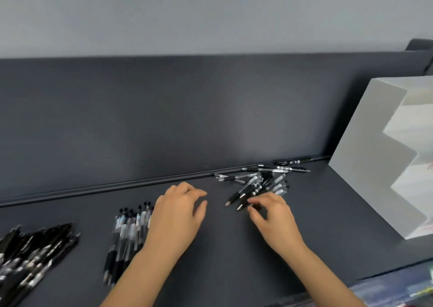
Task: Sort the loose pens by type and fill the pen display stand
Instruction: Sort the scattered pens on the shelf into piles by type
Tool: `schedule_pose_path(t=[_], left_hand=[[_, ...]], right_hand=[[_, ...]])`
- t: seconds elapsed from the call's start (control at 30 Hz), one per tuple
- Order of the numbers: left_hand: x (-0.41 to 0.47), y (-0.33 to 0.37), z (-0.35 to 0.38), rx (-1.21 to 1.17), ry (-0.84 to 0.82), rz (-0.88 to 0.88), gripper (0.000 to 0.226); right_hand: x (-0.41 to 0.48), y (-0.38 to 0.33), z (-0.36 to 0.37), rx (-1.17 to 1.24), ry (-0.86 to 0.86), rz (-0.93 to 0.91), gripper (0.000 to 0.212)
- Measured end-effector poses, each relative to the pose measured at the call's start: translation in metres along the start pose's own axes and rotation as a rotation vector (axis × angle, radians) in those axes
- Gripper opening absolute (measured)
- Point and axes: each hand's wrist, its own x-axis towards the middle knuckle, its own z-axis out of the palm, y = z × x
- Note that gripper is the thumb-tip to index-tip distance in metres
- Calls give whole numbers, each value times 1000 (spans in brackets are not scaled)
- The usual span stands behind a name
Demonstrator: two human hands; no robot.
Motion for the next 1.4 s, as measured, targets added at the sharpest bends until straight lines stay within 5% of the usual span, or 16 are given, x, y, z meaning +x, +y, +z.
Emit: schedule_pose_path(t=[0.33,0.8,1.0,1.23,1.4], left_hand=[[43,52,53,-36,-259,53,31],[61,57,80,-1,-408,15,23],[59,55,81,-64,-364,-62,26],[53,28,35,-137,-77,-252,23],[32,-7,5,-130,-3,-339,17]], right_hand=[[35,49,-33,-166,12,13,29],[68,63,-22,-319,-166,-163,34],[71,65,-23,-373,-208,-169,29],[69,63,-27,-270,-111,-169,3],[73,47,-19,-318,-127,-276,10]])
